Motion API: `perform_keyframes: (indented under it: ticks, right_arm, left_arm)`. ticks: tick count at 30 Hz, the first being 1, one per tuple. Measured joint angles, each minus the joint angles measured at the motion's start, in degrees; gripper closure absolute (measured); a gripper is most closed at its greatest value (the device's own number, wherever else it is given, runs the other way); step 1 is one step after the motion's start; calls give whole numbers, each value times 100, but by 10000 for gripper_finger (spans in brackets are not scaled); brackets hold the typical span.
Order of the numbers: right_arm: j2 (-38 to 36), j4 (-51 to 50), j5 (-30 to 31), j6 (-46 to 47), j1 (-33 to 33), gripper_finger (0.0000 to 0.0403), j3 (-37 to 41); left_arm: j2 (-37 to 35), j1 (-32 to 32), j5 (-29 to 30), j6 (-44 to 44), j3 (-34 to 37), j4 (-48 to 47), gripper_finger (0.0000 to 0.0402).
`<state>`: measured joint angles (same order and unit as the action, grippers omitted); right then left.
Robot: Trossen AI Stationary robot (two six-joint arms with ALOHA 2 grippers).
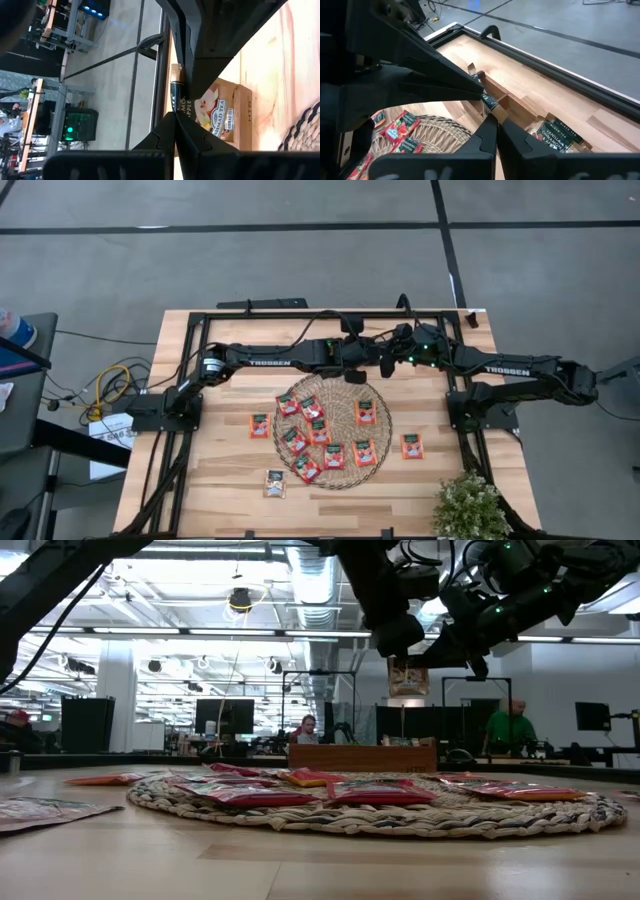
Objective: Pick & Place Tea
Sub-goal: Put the top brown tea bag into the right slot of the wooden organizer
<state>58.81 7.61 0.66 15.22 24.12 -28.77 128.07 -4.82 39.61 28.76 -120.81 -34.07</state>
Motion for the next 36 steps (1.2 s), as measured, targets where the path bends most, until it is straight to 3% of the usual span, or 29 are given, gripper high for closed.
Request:
perform_keyframes:
  ticks: [16, 23, 25, 31, 36]
  right_arm:
    - [4, -20, 124, 105, 4, 403, 13]
    - [70, -124, 161, 31, 79, 403, 11]
    - [162, -119, 112, -4, 193, 403, 11]
    - [627, 346, -655, -46, 544, 403, 11]
    - [1042, 549, -1029, -309, 772, 403, 4]
  left_arm:
    - [-7, -4, 777, 15, 0, -65, 401]
    - [-10, 30, 1671, -298, 0, -589, 401]
    - [-44, 48, 1491, -824, 0, -1176, 401]
    - [-301, 59, -162, -2949, 0, -2822, 401]
    - [-517, 57, -294, -3502, -2, -3473, 401]
